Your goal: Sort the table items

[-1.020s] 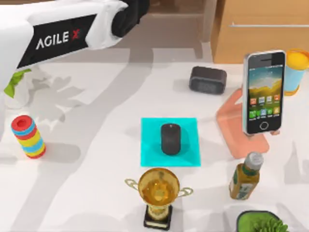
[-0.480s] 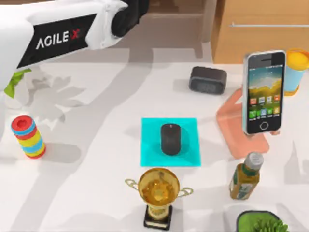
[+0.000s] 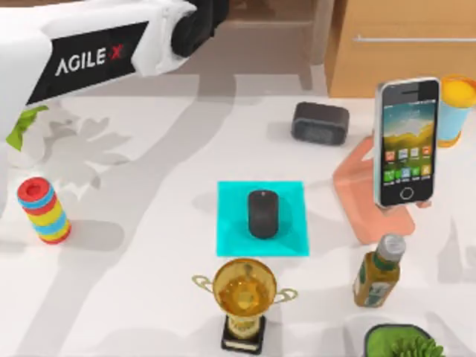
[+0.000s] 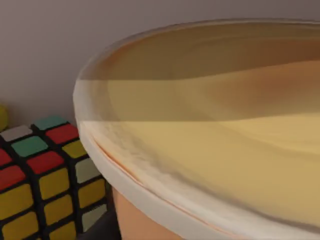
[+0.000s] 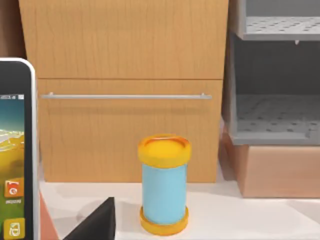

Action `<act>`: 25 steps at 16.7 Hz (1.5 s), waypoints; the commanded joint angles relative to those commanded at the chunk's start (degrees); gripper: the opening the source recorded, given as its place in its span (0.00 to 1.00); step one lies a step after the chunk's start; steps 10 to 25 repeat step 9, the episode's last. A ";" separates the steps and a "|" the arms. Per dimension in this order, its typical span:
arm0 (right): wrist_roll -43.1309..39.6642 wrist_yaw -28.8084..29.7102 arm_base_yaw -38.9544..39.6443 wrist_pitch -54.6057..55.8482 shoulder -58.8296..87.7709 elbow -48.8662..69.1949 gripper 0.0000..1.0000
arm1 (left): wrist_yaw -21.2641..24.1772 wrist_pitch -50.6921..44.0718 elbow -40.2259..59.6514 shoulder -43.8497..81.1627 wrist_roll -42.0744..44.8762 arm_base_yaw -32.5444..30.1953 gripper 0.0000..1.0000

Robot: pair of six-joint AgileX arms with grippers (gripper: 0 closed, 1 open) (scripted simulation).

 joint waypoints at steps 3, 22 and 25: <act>0.00 0.00 0.00 0.00 0.00 0.00 1.00 | 0.00 0.00 0.00 0.00 0.00 0.00 0.98; 0.00 0.00 0.00 0.00 0.00 0.00 1.00 | 0.00 0.00 0.00 0.00 0.00 0.00 1.00; 0.00 0.00 0.00 0.00 0.00 0.00 1.00 | 0.00 0.00 0.00 0.00 0.00 0.00 1.00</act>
